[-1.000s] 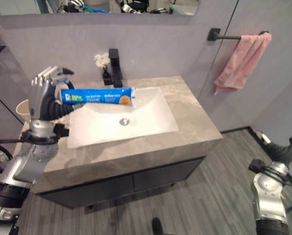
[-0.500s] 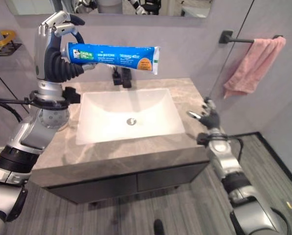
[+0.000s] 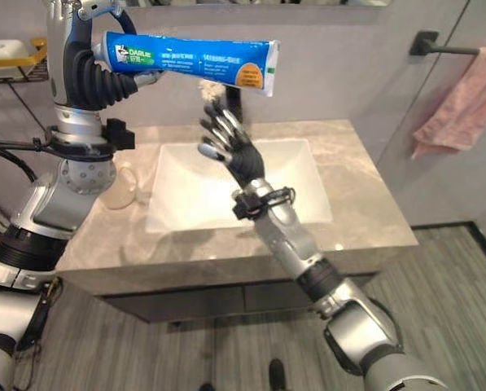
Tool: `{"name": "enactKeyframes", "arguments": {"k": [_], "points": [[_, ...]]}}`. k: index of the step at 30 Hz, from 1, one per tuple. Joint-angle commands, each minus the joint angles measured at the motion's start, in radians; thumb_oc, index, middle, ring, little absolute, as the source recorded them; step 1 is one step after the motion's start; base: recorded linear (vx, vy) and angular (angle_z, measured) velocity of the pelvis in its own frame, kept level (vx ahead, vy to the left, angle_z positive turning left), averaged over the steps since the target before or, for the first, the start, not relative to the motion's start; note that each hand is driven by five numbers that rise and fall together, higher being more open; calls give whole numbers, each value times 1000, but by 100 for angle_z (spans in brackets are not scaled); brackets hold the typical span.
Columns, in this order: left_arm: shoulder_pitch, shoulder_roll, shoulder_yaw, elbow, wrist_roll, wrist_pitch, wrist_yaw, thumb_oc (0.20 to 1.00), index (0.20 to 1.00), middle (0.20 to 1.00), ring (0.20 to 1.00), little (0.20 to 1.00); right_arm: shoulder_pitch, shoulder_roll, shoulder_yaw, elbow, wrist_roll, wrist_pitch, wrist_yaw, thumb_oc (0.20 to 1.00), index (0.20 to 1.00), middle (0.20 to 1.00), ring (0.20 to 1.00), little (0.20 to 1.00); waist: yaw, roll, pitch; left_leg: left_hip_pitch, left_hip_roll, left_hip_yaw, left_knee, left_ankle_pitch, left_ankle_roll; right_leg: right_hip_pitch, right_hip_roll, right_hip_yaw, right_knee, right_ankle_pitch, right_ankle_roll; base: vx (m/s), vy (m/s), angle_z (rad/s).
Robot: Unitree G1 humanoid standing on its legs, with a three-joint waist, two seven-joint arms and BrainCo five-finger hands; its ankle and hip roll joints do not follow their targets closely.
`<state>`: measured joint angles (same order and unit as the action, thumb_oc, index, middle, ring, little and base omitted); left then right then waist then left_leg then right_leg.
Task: Put brush and paste in cup on sink, flatten towel.
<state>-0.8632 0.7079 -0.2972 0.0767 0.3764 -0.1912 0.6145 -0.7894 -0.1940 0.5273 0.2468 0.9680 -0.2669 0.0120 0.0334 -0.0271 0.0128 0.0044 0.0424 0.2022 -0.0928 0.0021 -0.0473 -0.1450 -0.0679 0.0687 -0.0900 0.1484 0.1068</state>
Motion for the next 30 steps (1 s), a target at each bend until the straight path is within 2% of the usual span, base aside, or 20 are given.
{"name": "enactKeyframes", "arguments": {"k": [1, 6, 13, 17, 30], "points": [[-123, -5, -11, 3, 36, -11, 75, 200, 200, 200, 200, 200, -133, 66, -88, -40, 116, -133, 54, 1000, 1000, 1000, 1000, 1000, 17, -52, -17, -6, -10, -45, 98, -76, -25, 43, -96, -47, 3, -4, 73, 17, 9, 3], [-123, -33, -18, -4, 39, -31, 86, 200, 200, 200, 200, 200, -168, 98, -126, -84, 117, -195, 56, 1000, 1000, 1000, 1000, 1000, 29, -59, -24, -14, -17, -55, 113, -86, -21, 51, -104, -56, 3, -3, 74, 14, 6, 2], [-103, -75, -19, -27, 36, -42, 90, 200, 200, 200, 200, 200, -174, 150, -149, -138, 164, -241, 69, 1000, 1000, 1000, 1000, 1000, 40, -69, -33, -13, -24, -62, 118, -94, -15, 60, -110, -62, 4, -5, 75, 8, 9, 6], [-81, -76, -32, -51, 54, -48, 79, 200, 200, 200, 200, 200, -163, 162, -159, -186, 197, -256, 88, 1000, 1000, 1000, 1000, 1000, 42, -72, -40, -6, -26, -59, 116, -98, -13, 64, -108, -61, 4, -7, 75, 0, 0, 0], [35, -107, -18, -102, 32, -71, 46, 200, 200, 200, 200, 200, -159, 192, -187, -218, 211, -295, 56, 1000, 1000, 1000, 1000, 1000, 46, -78, -55, 24, -18, -52, 100, -98, -11, 78, -99, -57, 5, -17, 67, 0, 0, 0]]}}
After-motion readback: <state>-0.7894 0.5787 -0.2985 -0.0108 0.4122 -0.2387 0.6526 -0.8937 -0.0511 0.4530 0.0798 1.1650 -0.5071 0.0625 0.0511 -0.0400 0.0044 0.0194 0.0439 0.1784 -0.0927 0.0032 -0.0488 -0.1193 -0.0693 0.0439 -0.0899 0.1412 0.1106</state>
